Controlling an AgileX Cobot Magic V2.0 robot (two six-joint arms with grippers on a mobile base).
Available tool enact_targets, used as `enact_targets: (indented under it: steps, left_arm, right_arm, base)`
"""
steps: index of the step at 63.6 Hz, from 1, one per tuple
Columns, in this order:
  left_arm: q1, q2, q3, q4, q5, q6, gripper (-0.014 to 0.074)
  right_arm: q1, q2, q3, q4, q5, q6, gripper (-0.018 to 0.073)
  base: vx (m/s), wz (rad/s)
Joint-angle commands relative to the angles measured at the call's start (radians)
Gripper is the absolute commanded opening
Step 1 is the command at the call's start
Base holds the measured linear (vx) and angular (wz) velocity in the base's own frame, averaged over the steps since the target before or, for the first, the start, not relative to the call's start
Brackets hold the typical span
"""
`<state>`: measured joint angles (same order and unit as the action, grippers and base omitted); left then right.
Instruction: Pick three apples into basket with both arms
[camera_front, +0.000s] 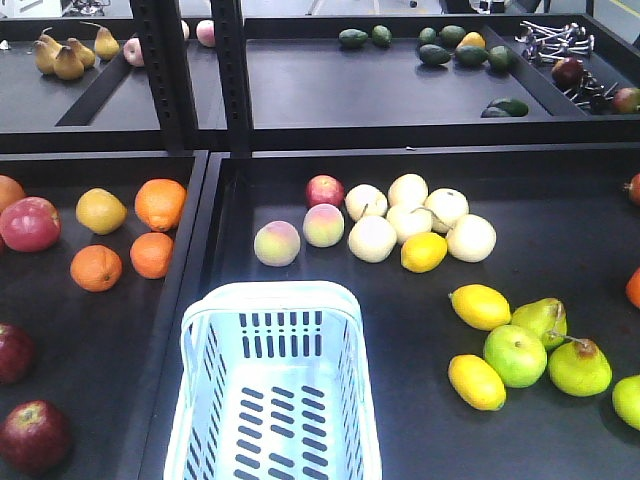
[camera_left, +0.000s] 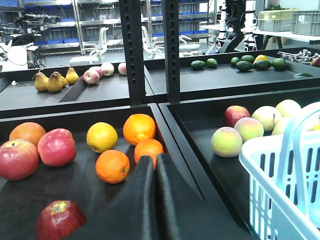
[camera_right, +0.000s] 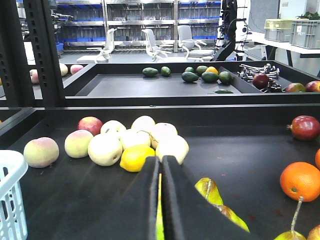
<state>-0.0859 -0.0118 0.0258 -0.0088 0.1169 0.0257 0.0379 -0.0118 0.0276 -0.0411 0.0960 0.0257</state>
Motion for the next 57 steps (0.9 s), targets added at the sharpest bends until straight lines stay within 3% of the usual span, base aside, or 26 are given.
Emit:
enact_targets:
  steps: [1, 15, 32, 42, 57]
  left_arm:
    - [0.003, -0.005, 0.005, -0.004, -0.100, -0.008, -0.0006]
    - [0.002, -0.005, -0.023, -0.004, -0.155, -0.008, -0.0006]
    - [-0.001, 0.043, -0.245, -0.006, -0.069, -0.009, -0.0006]
    - [-0.001, 0.210, -0.454, -0.005, 0.112, -0.009, -0.0006]
    - [-0.001, 0.539, -0.768, -0.004, 0.491, 0.029, -0.0006]
  right_arm:
    - [-0.006, -0.010, 0.014, -0.008, -0.079, 0.000, -0.0008]
    - [-0.006, -0.010, 0.014, -0.008, -0.079, 0.000, -0.0008]
    - [-0.006, -0.010, 0.014, -0.008, -0.079, 0.000, -0.0008]
    - [-0.006, -0.010, 0.014, -0.008, -0.079, 0.000, -0.0008]
    - [-0.006, -0.010, 0.014, -0.008, -0.079, 0.000, -0.0008]
  base:
    - [0.00, 0.00]
    - [0.00, 0.00]
    - [0.00, 0.00]
    - [0.00, 0.00]
    - [0.00, 0.00]
